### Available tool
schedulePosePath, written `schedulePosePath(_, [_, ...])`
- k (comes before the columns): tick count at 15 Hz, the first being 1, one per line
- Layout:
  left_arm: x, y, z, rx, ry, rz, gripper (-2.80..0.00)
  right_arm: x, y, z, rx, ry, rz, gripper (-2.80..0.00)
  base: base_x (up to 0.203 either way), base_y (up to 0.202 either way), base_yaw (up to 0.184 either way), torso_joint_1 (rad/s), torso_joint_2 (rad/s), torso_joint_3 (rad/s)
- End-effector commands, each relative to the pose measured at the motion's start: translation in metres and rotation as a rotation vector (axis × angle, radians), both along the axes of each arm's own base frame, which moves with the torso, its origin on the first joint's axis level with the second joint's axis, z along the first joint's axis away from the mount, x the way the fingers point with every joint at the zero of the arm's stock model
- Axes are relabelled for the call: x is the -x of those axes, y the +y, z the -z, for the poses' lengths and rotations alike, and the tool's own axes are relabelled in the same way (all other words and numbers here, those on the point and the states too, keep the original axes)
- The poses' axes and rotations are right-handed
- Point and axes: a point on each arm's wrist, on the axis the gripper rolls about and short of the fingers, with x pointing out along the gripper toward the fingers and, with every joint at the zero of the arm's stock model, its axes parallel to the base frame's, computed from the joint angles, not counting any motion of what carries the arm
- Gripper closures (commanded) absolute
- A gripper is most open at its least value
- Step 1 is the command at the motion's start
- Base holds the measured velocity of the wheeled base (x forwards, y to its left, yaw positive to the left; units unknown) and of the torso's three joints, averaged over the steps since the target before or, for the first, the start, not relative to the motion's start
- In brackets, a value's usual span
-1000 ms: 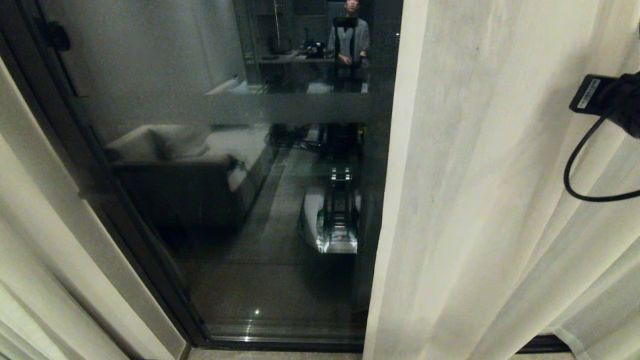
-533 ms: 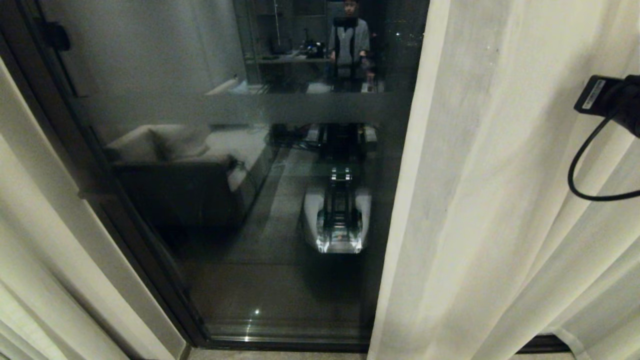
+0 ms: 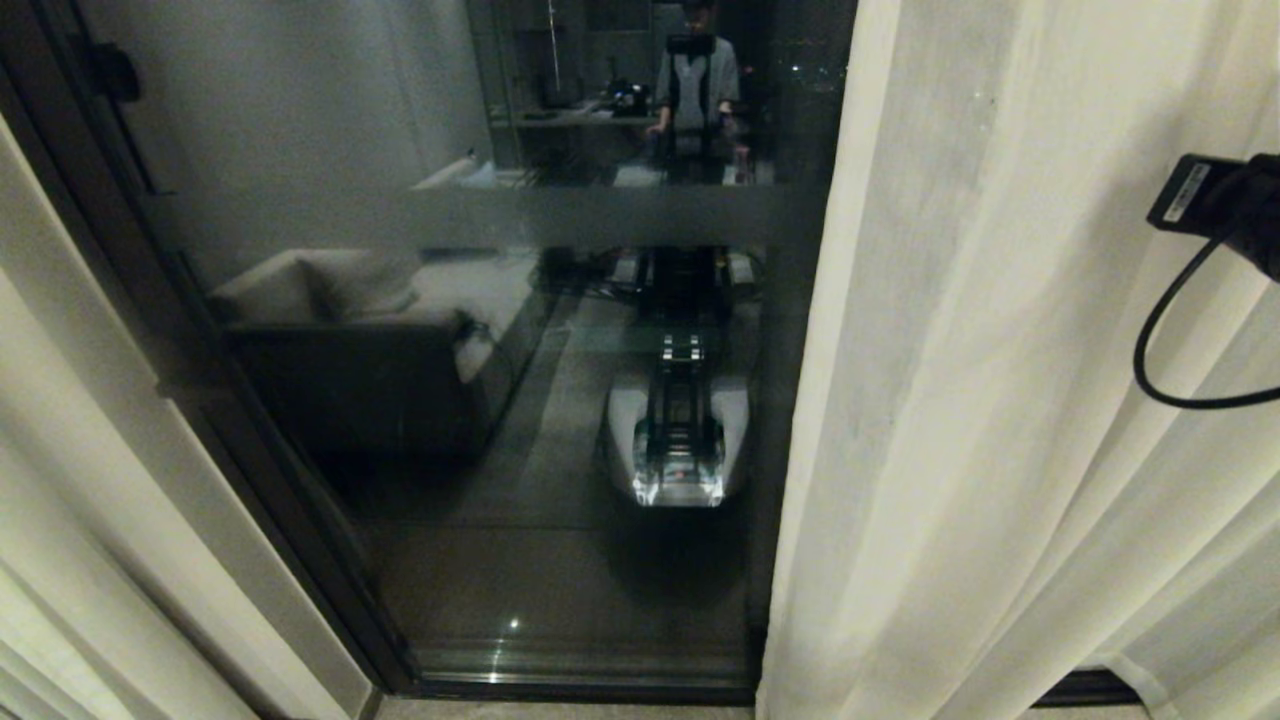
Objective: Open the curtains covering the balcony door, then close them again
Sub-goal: Pull the inner curtains open on both sides
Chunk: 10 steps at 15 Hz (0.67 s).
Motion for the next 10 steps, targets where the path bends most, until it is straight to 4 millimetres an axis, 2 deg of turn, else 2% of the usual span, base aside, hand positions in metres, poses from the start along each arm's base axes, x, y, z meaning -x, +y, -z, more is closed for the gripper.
schedulePosePath(1, [0.0,0.0,0.0,0.0,0.0,-0.001,0.0,-0.0004,0.0001,0.0012,0.0,0.003,0.0,0.0,0.0,0.0,0.0,0.0,0.0,0.0])
schedulePosePath(10, [0.0,-0.0001,0.0,0.017,0.0,0.002,0.0,-0.0004,-0.0004,0.0037,-0.001,0.012,0.004,0.0,0.0,0.0,0.0,0.0,0.0,0.0])
